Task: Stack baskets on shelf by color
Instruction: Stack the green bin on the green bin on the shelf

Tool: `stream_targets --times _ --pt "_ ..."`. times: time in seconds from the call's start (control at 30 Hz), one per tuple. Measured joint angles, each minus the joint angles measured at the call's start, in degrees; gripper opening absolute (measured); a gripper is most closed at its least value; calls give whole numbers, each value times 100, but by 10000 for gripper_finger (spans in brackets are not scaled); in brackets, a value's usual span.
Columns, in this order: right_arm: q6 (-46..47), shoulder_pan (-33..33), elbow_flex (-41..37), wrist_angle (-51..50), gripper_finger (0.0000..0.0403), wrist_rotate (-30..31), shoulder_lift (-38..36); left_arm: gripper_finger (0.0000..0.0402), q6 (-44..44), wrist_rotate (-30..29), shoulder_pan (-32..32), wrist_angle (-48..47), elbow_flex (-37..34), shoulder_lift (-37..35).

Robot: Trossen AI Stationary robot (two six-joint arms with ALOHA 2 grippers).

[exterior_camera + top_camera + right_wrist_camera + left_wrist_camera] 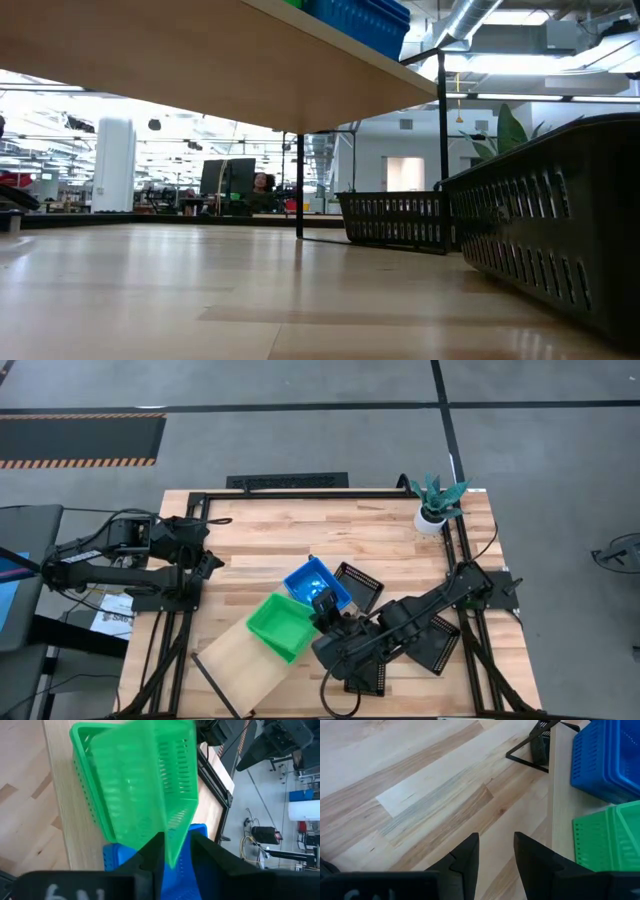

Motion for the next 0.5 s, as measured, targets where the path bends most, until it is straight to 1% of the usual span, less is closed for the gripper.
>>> stream_targets --times 0.23,0.43,0.5 --pt "-2 2 0 31 155 2 0 110 -88 -18 2 0 0 0" --pt "56 196 16 212 168 62 -44 110 -151 -5 1 22 0 -2" --pt "309 312 164 250 168 172 -77 110 -151 -2 0 137 0 0"
